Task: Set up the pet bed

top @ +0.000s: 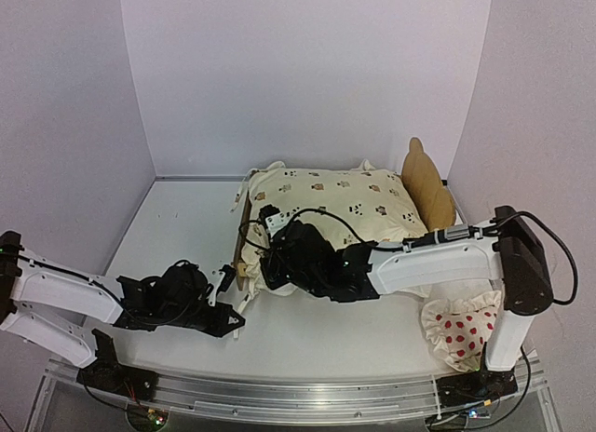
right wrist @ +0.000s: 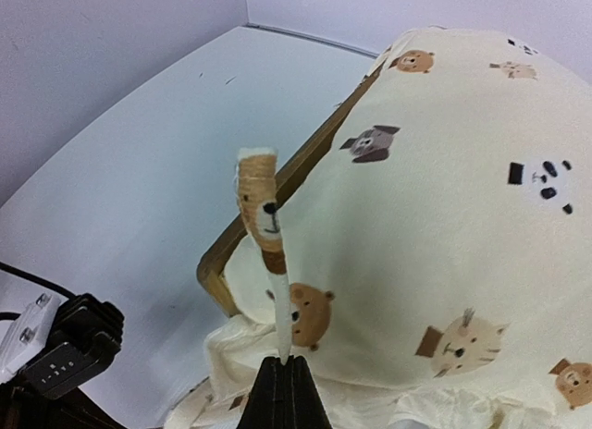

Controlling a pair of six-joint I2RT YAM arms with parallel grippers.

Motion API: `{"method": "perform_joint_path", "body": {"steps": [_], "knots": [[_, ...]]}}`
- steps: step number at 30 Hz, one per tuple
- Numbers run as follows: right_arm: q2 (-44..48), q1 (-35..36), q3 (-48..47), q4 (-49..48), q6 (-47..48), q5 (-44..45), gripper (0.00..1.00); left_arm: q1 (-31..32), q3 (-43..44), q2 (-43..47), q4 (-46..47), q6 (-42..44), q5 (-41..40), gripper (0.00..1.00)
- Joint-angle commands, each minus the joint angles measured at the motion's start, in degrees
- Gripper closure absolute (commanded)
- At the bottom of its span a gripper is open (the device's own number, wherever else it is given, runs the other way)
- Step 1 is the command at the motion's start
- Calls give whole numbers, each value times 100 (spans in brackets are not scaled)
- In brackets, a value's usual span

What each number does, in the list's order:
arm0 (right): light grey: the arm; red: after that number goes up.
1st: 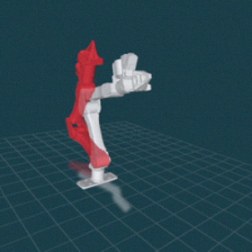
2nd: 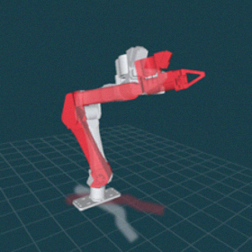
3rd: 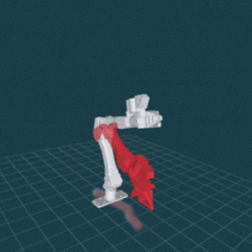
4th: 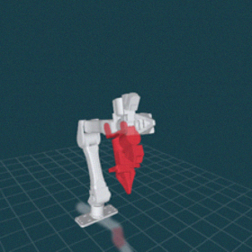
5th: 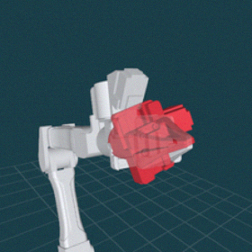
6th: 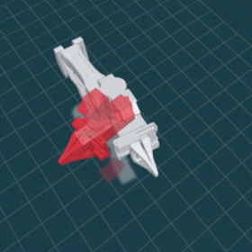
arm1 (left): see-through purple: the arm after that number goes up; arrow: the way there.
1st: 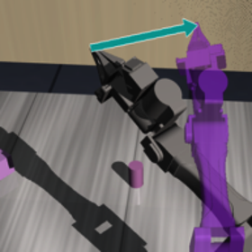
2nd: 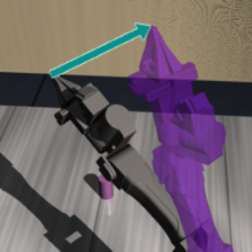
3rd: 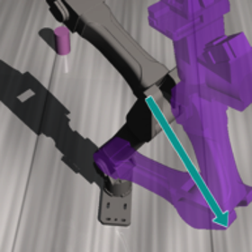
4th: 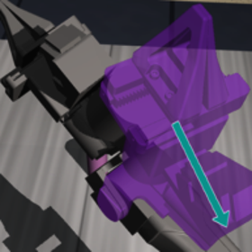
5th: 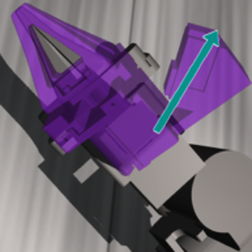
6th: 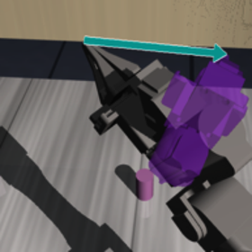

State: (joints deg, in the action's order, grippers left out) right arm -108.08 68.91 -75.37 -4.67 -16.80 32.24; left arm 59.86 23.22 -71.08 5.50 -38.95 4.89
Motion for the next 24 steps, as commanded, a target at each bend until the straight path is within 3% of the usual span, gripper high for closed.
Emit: {"method": "perform_joint_path", "body": {"steps": [1,13,24], "knots": [[273,-261,-273,-33,261,-107,100,10,163,-163,-42,178,-327,100],[150,-1047,-1099,304,549,-539,100,-159,211,-779,-176,425,-767,100],[125,-1563,-1569,433,536,-809,100,-789,399,-1439,-241,503,-751,100]]}}
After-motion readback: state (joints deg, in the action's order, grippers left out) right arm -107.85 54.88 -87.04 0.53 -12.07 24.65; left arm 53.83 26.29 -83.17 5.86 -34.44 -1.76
